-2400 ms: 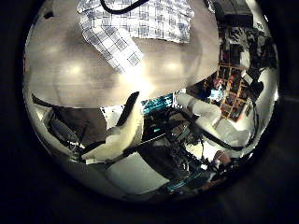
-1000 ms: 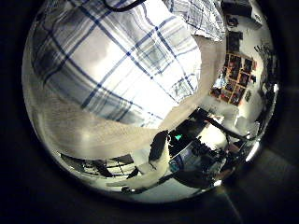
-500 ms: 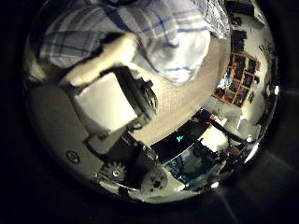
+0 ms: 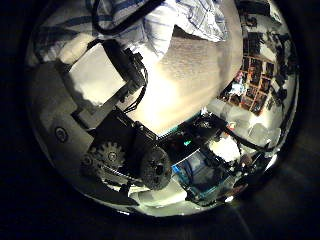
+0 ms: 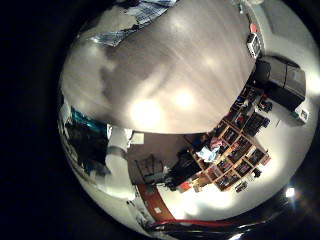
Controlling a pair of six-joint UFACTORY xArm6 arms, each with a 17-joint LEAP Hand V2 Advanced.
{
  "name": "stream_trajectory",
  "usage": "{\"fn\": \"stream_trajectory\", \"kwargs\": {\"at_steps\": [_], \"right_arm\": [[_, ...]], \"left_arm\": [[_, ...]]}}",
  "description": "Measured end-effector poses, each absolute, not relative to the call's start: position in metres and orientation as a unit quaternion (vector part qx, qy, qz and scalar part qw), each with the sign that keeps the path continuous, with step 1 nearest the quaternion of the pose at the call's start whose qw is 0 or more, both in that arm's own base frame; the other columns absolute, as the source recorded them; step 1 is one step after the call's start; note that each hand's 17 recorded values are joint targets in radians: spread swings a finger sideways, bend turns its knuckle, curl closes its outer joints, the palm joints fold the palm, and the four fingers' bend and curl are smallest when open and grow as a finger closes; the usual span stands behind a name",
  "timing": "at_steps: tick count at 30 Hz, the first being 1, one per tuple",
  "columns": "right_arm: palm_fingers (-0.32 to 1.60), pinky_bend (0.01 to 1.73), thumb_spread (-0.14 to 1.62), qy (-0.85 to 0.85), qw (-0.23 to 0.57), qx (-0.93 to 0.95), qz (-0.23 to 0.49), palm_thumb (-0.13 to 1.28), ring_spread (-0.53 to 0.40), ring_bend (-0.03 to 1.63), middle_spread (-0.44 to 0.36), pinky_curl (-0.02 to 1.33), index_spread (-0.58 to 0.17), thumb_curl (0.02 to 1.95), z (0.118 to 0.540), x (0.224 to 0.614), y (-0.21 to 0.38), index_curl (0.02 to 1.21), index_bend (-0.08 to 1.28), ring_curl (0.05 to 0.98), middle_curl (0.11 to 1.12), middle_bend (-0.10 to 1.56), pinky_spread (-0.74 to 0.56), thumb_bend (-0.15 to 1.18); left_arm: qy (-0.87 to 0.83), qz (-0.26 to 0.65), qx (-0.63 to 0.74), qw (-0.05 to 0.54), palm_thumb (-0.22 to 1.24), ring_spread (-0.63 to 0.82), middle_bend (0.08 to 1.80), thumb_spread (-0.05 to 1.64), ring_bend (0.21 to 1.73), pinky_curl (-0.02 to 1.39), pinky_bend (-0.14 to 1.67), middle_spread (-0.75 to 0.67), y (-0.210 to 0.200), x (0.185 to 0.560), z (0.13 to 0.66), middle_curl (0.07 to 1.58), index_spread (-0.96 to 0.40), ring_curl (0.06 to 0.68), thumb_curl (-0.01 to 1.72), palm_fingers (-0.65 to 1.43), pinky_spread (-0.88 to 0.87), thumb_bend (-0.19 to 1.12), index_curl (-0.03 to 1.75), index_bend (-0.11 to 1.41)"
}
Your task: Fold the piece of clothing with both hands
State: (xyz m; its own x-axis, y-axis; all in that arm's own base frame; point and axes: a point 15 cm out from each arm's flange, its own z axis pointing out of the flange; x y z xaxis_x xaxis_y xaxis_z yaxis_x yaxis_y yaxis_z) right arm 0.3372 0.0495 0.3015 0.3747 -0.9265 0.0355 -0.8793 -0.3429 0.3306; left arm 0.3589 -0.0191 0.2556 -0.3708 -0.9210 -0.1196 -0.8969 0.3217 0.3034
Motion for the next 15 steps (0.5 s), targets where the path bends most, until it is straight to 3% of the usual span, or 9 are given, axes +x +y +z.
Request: {"fn": "stream_trajectory", "kwargs": {"at_steps": [5,15], "right_arm": [[0.32,0.92,1.16,-0.555,0.157,0.811,-0.101,0.37,-0.199,0.91,-0.141,0.02,-0.298,0.29,0.244,0.322,0.058,0.30,0.19,0.261,0.41,0.42,-0.11,-0.03],[0.26,0.90,1.09,-0.566,0.146,0.809,-0.067,0.39,-0.161,0.87,-0.109,0.00,-0.256,0.31,0.212,0.345,0.084,0.33,0.18,0.264,0.41,0.39,-0.07,-0.02]], "left_arm": [[-0.814,-0.164,0.556,0.043,0.88,-0.46,0.93,1.09,1.36,0.69,1.13,-0.54,-0.027,0.357,0.269,1.00,-0.61,0.522,0.54,0.95,-0.61,0.00,1.02,0.41],[-0.813,-0.171,0.554,0.052,0.89,-0.45,0.93,1.10,1.40,0.71,1.16,-0.59,-0.033,0.358,0.279,1.07,-0.66,0.526,0.56,0.92,-0.61,-0.01,1.22,0.34]]}}
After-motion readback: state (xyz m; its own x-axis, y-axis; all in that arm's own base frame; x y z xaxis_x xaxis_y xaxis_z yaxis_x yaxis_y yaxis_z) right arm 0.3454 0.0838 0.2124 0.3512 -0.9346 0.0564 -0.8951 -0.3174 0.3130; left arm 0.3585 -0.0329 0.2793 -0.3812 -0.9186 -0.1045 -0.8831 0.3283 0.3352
